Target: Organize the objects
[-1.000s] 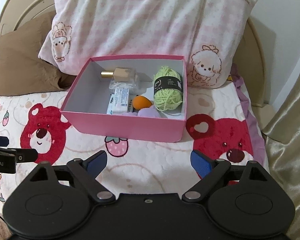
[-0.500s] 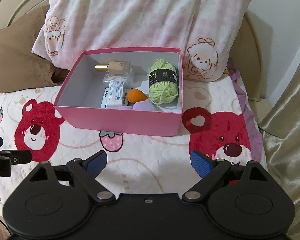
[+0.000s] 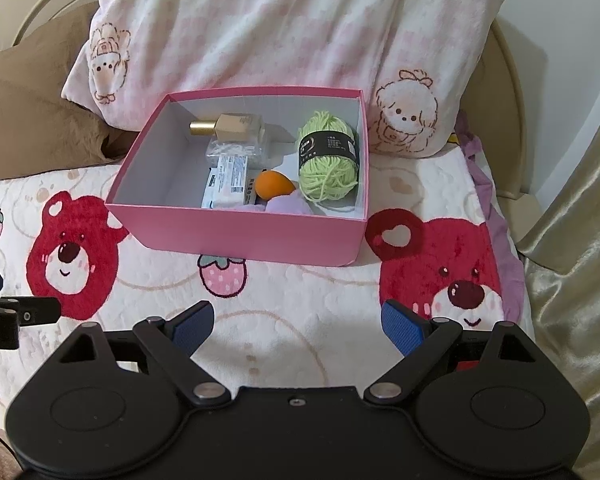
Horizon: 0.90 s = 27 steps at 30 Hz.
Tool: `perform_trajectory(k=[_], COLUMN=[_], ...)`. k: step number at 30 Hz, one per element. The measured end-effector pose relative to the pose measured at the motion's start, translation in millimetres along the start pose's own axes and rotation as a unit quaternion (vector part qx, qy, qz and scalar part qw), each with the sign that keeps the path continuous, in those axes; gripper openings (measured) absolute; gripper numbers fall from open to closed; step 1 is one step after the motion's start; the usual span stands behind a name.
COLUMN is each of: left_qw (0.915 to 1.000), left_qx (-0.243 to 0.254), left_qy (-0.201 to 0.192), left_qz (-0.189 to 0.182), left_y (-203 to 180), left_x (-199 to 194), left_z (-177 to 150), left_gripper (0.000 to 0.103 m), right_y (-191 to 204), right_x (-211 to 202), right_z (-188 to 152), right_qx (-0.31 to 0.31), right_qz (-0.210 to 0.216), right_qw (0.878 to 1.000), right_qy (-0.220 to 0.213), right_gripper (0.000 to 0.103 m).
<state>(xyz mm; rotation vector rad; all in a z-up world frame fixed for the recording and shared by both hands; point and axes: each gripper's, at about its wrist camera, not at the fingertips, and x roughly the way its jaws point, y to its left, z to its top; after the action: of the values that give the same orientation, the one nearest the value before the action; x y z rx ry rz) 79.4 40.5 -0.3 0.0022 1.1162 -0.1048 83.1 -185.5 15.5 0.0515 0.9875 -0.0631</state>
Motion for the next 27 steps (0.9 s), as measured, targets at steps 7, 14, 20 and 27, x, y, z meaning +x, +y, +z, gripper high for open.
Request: perform_trajectory(k=[7,14,20,27], left_qw=[0.9999,0.9998,1.0000,1.0000], left_qx=[-0.010,-0.014,-0.002,-0.007], left_qy=[-0.003,-0.012,-0.008,0.001], left_qz=[-0.004,0.000,0.001,-0.006], left_y=[5,6,6,12], left_x=[-9,-10,-4,3], left_z=[0,-1,-4,-6], left_gripper=[0.097,0.097,0.097,0.097], right_y=[-7,-10,-13,-9], right_x=[-2,2,10,12], right_z=[-2,-4,-7,-7], right_qx=[0.011,0.009,0.017,0.012], right_qz=[-0.012,-0.027,-0.037,-0.038], right_qw=[1.000,0.999,0.999,0.999], right_qy=[0.006,0.015,0.029,0.035], right_gripper=[0.093,0.093,0.093,0.093])
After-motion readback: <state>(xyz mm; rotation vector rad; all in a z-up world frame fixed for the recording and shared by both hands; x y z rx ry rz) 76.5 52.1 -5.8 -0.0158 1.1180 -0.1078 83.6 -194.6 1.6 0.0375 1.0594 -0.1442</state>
